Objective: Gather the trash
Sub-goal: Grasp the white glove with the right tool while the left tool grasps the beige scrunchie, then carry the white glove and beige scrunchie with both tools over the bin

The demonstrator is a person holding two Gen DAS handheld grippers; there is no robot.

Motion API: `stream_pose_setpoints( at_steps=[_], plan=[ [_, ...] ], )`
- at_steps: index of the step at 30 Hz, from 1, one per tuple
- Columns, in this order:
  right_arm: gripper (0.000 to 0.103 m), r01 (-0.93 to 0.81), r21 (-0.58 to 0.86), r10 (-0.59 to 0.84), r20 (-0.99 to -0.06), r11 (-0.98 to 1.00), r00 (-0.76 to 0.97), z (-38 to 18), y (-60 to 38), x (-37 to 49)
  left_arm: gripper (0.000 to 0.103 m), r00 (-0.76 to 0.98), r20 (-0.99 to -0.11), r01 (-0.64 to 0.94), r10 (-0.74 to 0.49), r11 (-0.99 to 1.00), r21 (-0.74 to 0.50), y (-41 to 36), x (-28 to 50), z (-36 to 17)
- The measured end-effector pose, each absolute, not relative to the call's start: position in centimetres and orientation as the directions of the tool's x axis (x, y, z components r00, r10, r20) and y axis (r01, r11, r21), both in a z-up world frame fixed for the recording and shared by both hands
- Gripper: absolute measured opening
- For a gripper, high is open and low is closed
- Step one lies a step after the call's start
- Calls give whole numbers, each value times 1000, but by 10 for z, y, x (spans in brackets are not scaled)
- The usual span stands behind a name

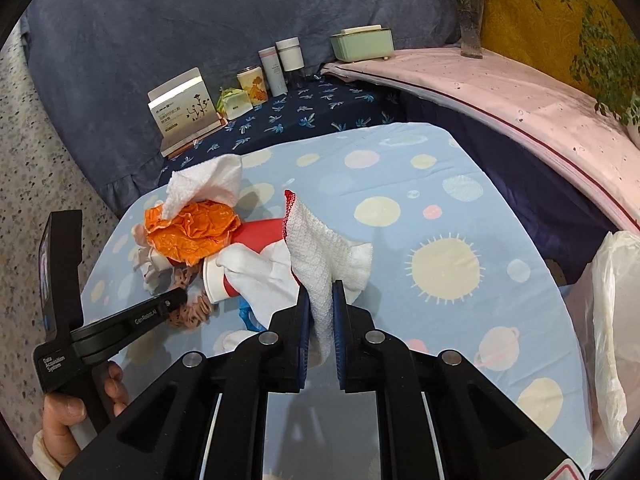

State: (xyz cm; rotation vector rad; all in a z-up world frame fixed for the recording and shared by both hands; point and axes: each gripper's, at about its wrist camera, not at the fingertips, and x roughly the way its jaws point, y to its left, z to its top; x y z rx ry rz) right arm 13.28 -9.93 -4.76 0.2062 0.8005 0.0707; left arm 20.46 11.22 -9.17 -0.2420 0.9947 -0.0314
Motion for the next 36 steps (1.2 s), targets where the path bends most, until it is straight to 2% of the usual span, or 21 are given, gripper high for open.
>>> stream_pose_setpoints(
  at_steps=[7,15,36],
  plan=[
    [10,23,228,146,-694,973,705,-40,-113,117,6,549,-827,-75,-122,978,-194,103,184,-84],
    [10,48,248,131,-654,967,745,-8,-142,90,6,578,-804,-33,-139,981,-193,75,152,-51],
    [10,203,273,1,-598,940,801,27,-272,-4,6,601,-735,277,-314,944,-176,-98,76,22]
  ],
)
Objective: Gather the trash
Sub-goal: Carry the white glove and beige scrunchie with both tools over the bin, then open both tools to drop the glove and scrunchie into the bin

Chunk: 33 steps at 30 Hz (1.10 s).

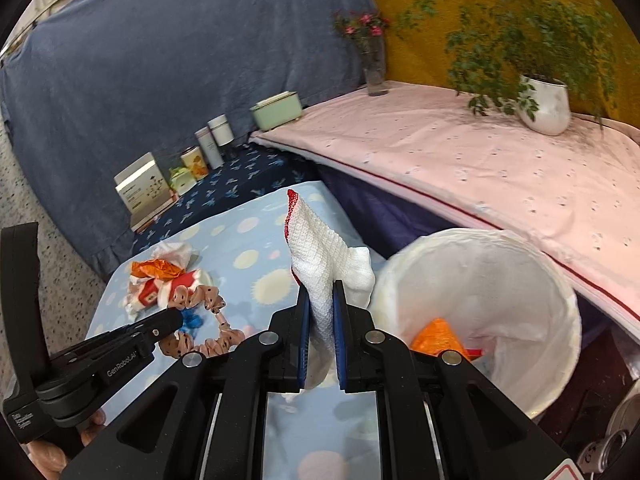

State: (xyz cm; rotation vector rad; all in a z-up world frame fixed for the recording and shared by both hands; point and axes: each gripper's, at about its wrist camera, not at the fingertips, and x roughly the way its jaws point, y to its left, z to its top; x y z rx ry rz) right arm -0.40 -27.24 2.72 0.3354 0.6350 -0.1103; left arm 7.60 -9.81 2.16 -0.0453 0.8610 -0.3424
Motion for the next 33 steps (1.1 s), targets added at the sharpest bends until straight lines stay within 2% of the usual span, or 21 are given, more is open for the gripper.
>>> stream_pose_setpoints(
  at_steps=[15,25,28,29,30,31,32,33],
  plan=[
    [10,332,294,-96,-602,896,793,17,-363,-42,6,539,-739,460,-404,876,-143,-212,43,21],
    [10,373,303,-112,-626,877,772,0,-388,-47,7,497,-752,509,-432,847,-150,-246,40,9],
    [18,383,304,-121,-625,873,771,-2,-389,-48,10,489,-754,519,-439,841,-154,-251,40,7],
    [22,390,303,-128,-624,870,771,-2,-390,-48,15,489,-753,518,-440,841,-155,-252,41,7],
    [30,393,304,-132,-621,868,772,-2,-391,-49,21,491,-753,515,-438,843,-154,-252,41,7],
    [35,398,303,-139,-618,866,773,-1,-391,-49,33,492,-753,512,-438,845,-157,-252,42,6],
    [35,399,300,-143,-616,867,774,0,-391,-49,40,496,-751,506,-436,848,-158,-251,43,6],
    [35,396,298,-143,-616,869,775,0,-391,-49,41,499,-749,502,-436,850,-160,-250,43,6]
  ],
)
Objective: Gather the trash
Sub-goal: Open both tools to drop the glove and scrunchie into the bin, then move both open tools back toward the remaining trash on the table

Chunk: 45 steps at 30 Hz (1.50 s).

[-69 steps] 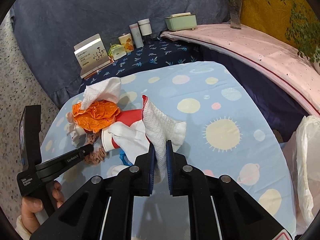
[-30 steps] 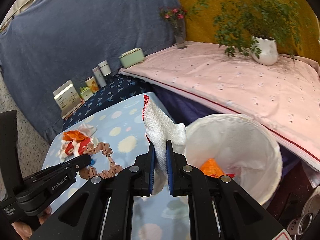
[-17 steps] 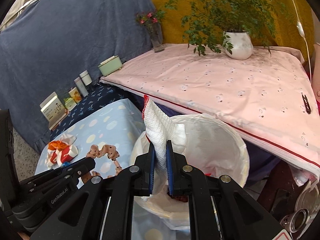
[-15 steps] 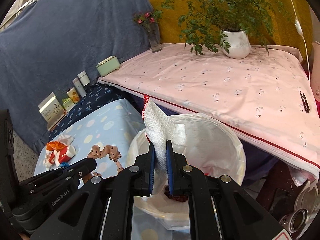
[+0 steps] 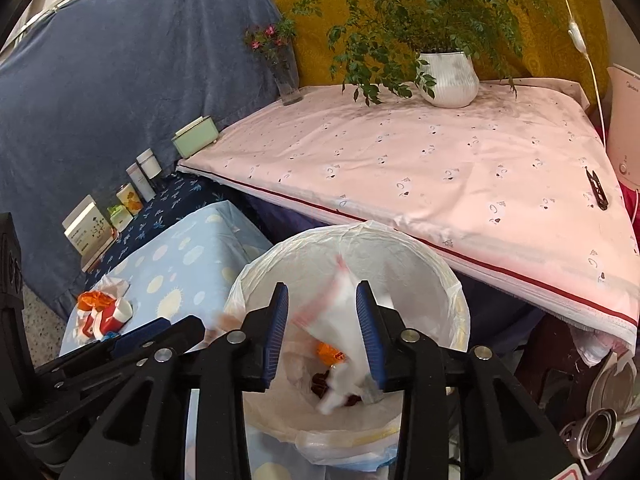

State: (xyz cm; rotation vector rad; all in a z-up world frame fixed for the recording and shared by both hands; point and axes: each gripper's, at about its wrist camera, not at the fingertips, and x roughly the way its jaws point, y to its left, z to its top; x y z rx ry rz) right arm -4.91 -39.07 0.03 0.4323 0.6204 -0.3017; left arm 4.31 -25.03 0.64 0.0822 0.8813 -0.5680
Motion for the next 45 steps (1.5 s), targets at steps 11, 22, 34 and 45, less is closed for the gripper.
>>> stream_pose_setpoints(
  at_steps=[11,22,34,45],
  plan=[
    [41,379,286,-138,-610,880,781,6,-379,-44,44,504,-759,463,-412,871,-165,-234,50,2],
    [45,315,266,-94,-610,911,787,12,-337,-25,44,532,-759,374,-375,908,-187,-179,66,1],
    [45,202,239,-8,-627,950,779,13,-263,8,44,580,-755,232,-306,950,-207,-90,88,-2],
    [45,90,227,83,-653,970,753,5,-187,42,52,604,-762,91,-236,969,-228,0,105,-13]
  ],
)
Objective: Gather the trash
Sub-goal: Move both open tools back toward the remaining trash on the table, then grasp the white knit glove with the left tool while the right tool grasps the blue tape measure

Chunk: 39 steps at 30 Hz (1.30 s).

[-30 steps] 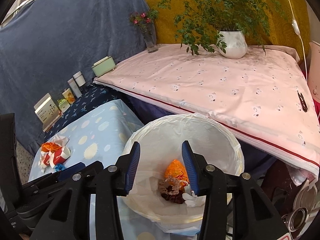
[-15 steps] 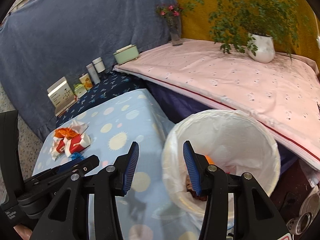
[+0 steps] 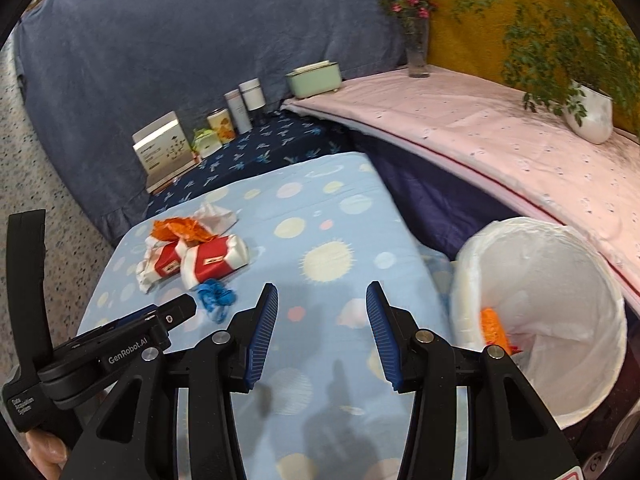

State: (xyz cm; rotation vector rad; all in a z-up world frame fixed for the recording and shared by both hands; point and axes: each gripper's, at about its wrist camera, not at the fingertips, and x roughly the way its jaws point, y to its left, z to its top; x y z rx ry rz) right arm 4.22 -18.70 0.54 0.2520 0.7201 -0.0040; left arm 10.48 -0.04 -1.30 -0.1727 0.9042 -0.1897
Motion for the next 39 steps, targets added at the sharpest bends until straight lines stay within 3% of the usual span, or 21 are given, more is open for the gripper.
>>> stream_pose_setpoints(
  at_steps=[2,20,34,39],
  plan=[
    [45,72,224,96,-658,972,747,3,-172,47,56,610,-762,61,-216,972,-226,18,108,-15],
    [45,-51,198,182,-727,979,662,-47,-61,113,57,605,-794,-149,-55,972,-181,167,155,-59],
    [45,-45,175,164,-761,983,628,-84,-43,159,56,599,-798,-134,-74,972,-191,186,214,-87],
    [43,-50,150,147,-755,987,639,-88,-43,164,46,589,-803,-127,-87,972,-199,182,228,-96]
  ],
)
